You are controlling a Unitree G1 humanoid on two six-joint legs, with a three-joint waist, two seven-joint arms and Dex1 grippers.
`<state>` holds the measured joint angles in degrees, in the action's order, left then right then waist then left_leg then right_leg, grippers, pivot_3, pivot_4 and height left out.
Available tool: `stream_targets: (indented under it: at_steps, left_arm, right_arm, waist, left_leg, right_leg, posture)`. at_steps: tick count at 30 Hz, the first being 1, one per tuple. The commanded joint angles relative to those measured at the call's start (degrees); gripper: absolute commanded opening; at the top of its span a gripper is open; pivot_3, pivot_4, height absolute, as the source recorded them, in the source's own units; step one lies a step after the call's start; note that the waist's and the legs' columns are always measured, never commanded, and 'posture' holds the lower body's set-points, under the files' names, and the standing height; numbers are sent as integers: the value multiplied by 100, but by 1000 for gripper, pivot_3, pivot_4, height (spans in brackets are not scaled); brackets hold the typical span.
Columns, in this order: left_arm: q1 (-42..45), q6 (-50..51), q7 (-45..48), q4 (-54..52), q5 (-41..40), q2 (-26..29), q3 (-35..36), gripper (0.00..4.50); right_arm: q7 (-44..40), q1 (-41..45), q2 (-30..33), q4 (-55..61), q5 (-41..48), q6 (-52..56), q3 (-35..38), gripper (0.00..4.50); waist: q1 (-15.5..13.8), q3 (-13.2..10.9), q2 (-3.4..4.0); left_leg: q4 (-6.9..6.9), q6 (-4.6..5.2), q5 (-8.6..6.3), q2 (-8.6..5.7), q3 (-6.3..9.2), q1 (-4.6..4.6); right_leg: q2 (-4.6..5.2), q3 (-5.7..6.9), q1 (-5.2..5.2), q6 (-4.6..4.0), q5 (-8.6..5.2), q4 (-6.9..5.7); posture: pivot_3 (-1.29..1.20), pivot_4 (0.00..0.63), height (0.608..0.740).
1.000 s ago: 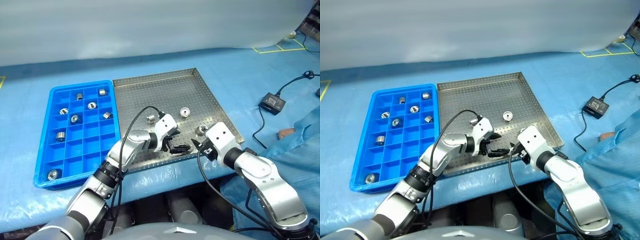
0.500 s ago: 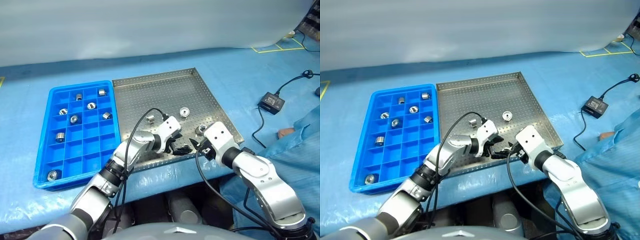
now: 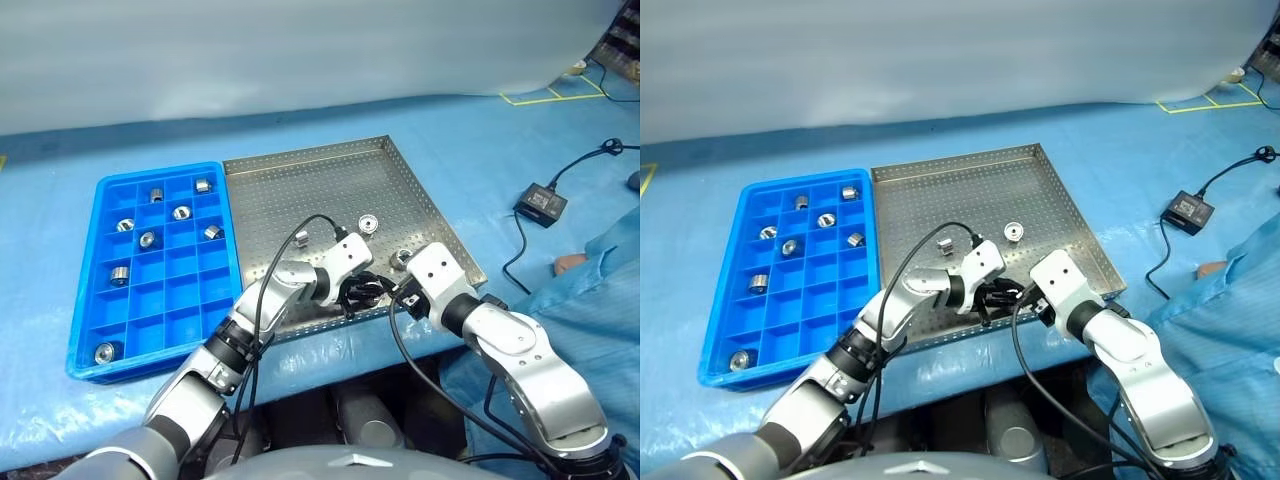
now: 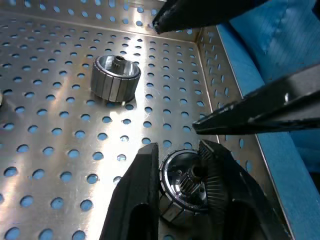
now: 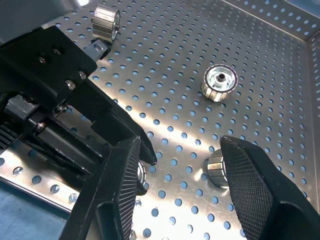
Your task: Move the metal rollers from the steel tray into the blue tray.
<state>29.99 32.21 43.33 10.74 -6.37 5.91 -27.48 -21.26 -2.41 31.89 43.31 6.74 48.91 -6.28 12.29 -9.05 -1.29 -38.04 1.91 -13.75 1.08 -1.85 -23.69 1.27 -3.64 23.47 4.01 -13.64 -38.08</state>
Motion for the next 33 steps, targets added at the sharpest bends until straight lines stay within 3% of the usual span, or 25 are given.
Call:
stream_targets:
  at_steps: [1,8,17,23,27,33]
  left_arm:
    - [-73,136,-51,-258,-85,53,220,1020]
    - [-153,321,-269,-810,-277,238,749,1020]
    - [-968,1629,-652,-3482,-1509,1047,2595,1020]
    - [-1923,2196,-1332,-4815,-1223,1883,2750,1020]
    - [-2278,2797,-2346,-5490,-1044,1651,3530,1020]
    - [-2762,3330,-2846,-6018,-853,1865,3904,1020]
  right_arm:
    - [37,116,1,87,-85,-152,31,2687]
    - [-6,237,-21,-28,-130,-218,-25,2687]
    - [-564,470,-229,-586,323,-472,-244,2687]
    - [-1253,803,-880,-815,1317,-736,-203,2687]
    - [-1167,1070,-821,-1182,1091,-711,-399,2687]
    - [-1178,1255,-726,-1355,1032,-725,-507,2687]
  waist:
    - [10,0,0]
    - [10,0,0]
    - [-96,0,3]
    - [-434,-3,1]
    - [-804,-5,-13]
    - [-1121,-5,-13]
  left_leg:
    - [0,0,0,0,0,0]
    - [1,0,0,0,-2,-2]
    - [8,2,-2,6,-2,-6]
    - [5,3,-2,2,-2,-1]
    - [-3,4,-1,1,-2,-2]
    - [3,5,0,-1,0,-7]
  right_leg:
    - [0,0,0,0,0,0]
    - [-1,-2,4,2,1,-1]
    - [-1,-5,13,-2,3,-1]
    - [3,-4,7,-16,12,-2]
    - [13,6,6,-26,19,-1]
    - [19,20,9,-42,18,1]
  posture:
    - [-284,150,740]
    - [-259,150,740]
    - [-162,150,740]
    - [-45,150,740]
    - [10,150,740]
    - [52,150,740]
